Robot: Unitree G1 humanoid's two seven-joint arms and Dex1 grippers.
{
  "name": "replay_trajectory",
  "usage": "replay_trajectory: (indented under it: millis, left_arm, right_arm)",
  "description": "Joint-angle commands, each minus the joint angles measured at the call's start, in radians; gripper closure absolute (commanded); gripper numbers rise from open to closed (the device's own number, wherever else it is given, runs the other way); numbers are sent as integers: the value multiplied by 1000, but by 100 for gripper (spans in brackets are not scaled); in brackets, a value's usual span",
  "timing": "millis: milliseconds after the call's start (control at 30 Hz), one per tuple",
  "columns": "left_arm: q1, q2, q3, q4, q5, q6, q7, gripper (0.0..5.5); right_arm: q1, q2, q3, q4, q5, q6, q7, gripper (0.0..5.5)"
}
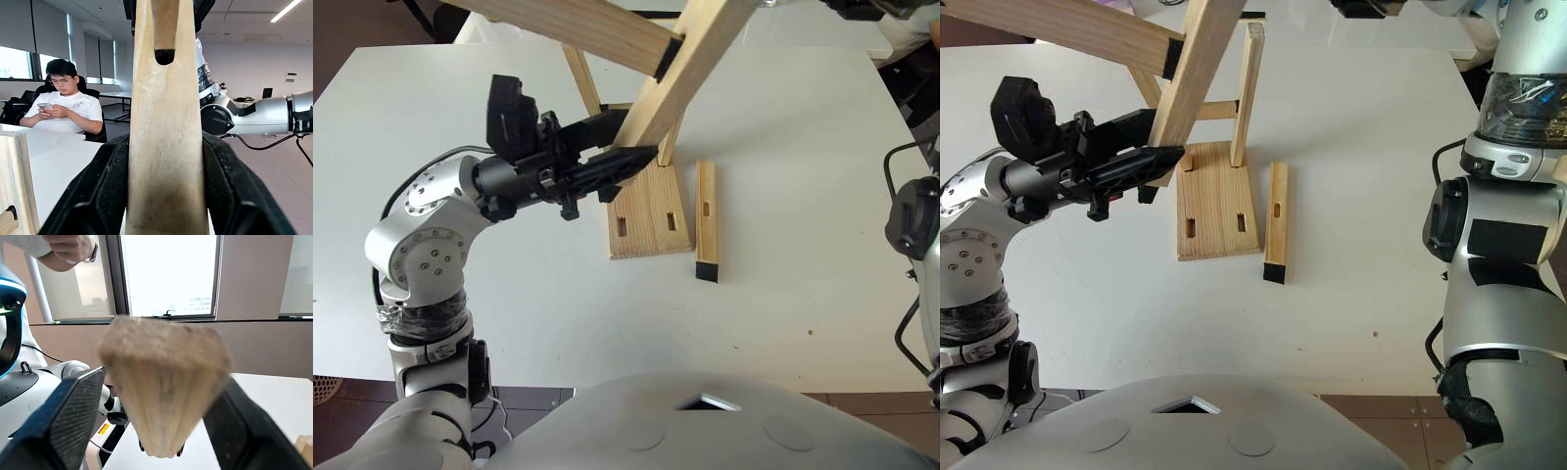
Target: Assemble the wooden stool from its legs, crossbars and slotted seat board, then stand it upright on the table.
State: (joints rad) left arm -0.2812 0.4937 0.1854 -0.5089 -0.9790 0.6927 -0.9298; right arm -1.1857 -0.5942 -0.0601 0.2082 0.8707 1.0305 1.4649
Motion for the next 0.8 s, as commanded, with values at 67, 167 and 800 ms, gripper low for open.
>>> replay_trajectory:
  millis: [67, 167, 800]
  left_arm:
    - [22, 19, -32, -6, 26, -28, 4, 351]
    - [28, 20, -35, -12, 23, -34, 8, 351]
    - [61, -58, -103, 15, 81, -75, 149, 271]
  right_arm:
    - [6, 5, 48, -31, -36, -42, 2, 245]
    - [8, 4, 70, -7, -65, -73, 10, 281]
    - [13, 35, -33, 25, -1, -22, -76, 349]
